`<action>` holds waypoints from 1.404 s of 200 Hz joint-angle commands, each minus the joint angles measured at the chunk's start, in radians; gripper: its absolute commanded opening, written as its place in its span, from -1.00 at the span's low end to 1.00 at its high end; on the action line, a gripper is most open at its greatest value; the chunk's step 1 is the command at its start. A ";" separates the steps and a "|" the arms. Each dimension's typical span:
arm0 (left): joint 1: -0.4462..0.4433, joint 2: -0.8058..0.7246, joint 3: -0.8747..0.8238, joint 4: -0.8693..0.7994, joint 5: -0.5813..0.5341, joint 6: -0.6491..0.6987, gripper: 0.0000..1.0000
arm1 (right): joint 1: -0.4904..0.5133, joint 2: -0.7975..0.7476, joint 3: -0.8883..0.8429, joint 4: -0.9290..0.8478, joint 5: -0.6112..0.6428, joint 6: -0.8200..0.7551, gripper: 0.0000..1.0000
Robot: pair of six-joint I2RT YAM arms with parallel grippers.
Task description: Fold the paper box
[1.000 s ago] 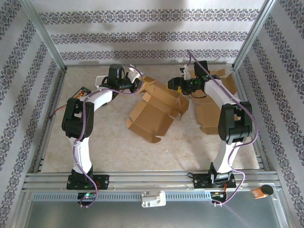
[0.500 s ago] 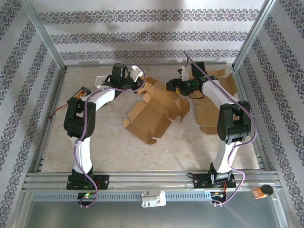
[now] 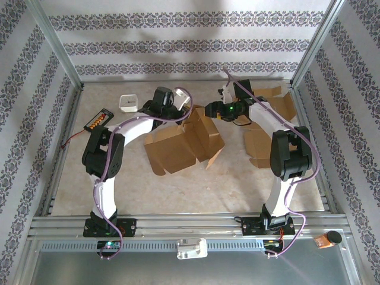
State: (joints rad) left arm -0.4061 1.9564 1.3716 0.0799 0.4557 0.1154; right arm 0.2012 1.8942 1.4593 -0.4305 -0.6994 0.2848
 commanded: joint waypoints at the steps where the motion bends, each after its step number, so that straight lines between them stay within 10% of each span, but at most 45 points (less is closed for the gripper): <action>1: -0.007 -0.064 -0.098 0.133 -0.054 -0.077 -0.84 | 0.017 -0.036 -0.026 0.017 0.041 -0.026 0.34; 133: -0.023 -0.135 -0.393 0.448 0.157 -0.168 -0.16 | 0.054 -0.082 -0.089 0.028 0.087 -0.097 0.29; 224: 0.117 -0.363 -0.564 0.498 0.194 -0.126 0.49 | 0.098 -0.110 -0.106 -0.017 0.116 -0.216 0.26; 281: 0.176 -0.315 -0.337 0.046 0.044 0.170 0.43 | 0.117 -0.113 -0.103 -0.039 0.134 -0.241 0.26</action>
State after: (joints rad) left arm -0.2394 1.5906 0.9115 0.3592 0.5457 0.0837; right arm 0.3107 1.7966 1.3693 -0.4126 -0.5983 0.0845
